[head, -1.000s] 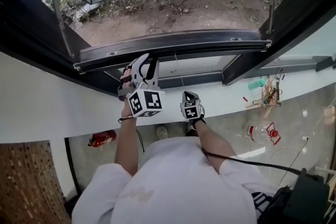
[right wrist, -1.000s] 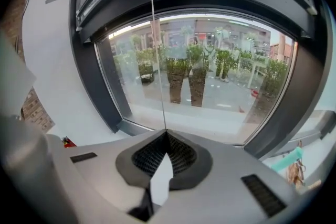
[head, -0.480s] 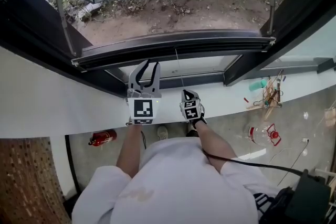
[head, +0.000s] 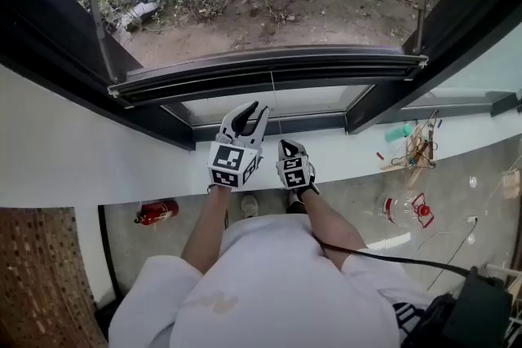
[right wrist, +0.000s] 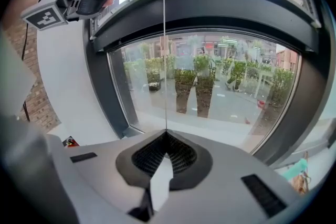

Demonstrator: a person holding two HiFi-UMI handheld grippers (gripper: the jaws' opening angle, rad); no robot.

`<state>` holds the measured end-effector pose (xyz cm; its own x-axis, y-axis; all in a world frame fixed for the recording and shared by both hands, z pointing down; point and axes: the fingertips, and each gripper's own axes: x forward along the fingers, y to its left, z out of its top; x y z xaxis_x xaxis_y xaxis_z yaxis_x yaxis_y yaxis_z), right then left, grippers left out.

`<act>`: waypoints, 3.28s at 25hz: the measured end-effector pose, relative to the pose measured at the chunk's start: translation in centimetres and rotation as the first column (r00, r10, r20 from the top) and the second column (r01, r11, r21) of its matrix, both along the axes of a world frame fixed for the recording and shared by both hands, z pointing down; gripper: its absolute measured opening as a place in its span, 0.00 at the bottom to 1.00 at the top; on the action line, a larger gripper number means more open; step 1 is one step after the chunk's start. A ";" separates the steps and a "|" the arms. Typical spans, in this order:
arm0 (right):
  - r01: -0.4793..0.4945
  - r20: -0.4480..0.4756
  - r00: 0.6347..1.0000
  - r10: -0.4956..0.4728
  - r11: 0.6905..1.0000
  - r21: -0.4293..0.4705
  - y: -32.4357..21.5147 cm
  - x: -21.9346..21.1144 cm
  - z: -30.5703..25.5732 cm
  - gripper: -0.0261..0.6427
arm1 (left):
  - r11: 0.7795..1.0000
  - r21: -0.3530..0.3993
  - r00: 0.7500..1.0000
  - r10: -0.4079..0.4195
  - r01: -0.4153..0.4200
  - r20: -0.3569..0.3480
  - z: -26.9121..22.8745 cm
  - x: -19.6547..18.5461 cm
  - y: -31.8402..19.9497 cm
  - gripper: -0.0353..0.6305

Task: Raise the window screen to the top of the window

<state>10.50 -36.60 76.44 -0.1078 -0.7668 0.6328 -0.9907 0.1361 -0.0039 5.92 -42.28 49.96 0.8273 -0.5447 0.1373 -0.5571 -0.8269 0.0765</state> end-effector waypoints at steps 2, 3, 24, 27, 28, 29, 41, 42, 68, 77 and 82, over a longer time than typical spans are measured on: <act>0.006 -0.004 1.000 -0.006 1.000 0.002 0.1 -0.1 -0.2 0.04 | 1.000 -0.022 1.000 0.012 -0.012 -0.005 0.1 0.8 -0.1 0.19; 0.010 -0.006 1.000 -0.010 1.000 0.005 0.2 -0.1 -0.2 0.04 | 0.999 -0.028 1.000 0.022 -0.022 0.007 0.2 1.2 -0.1 0.19; 0.016 -0.008 1.000 -0.015 0.992 0.123 -0.4 0.4 -2.0 0.04 | 0.992 -0.115 0.996 0.051 -0.042 0.076 1.6 4.3 -0.6 0.07; 0.012 -0.007 1.000 -0.011 0.992 0.128 -0.5 0.2 -3.1 0.04 | 0.990 -0.125 0.996 0.066 -0.058 0.058 1.0 4.4 -0.6 0.06; 0.014 -0.009 1.000 -0.013 0.991 0.133 -0.5 0.2 -3.2 0.04 | 0.990 -0.128 0.996 0.071 -0.063 0.054 0.9 4.4 -0.5 0.06; 0.017 -0.011 1.000 -0.015 0.990 0.139 -0.6 0.2 -3.1 0.04 | 0.989 -0.129 0.996 0.075 -0.068 0.053 0.8 4.5 -0.4 0.06; 0.012 0.019 1.000 -0.016 0.982 0.187 -1.4 -0.3 -5.9 0.04 | 0.987 -0.131 0.996 0.084 -0.088 -0.036 -1.8 4.0 -0.5 0.05; 0.010 0.023 1.000 -0.015 0.982 0.190 -1.5 -0.2 -6.0 0.04 | 0.986 -0.138 0.995 0.086 -0.092 -0.046 -1.9 4.0 -0.6 0.05; 0.035 0.014 0.999 -0.041 0.951 0.307 -4.5 -0.5 -10.8 0.04 | 0.992 -0.071 0.988 0.090 -0.100 -0.129 -7.1 3.7 -1.7 0.05; 0.024 0.018 0.999 -0.033 0.935 0.355 -5.3 -0.5 -12.4 0.04 | 0.993 -0.049 0.985 0.099 -0.107 -0.140 -8.9 4.1 -1.9 0.05; 0.016 0.012 1.000 -0.022 0.935 0.356 -5.4 -0.1 -12.6 0.04 | 0.993 -0.043 0.984 0.101 -0.108 -0.144 -9.1 4.1 -1.7 0.05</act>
<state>10.36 -41.95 63.85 -0.1323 -0.9390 0.3175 -0.9881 0.1504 0.0332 10.01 -44.01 40.86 0.8922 -0.4498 0.0402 -0.4487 -0.8729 0.1916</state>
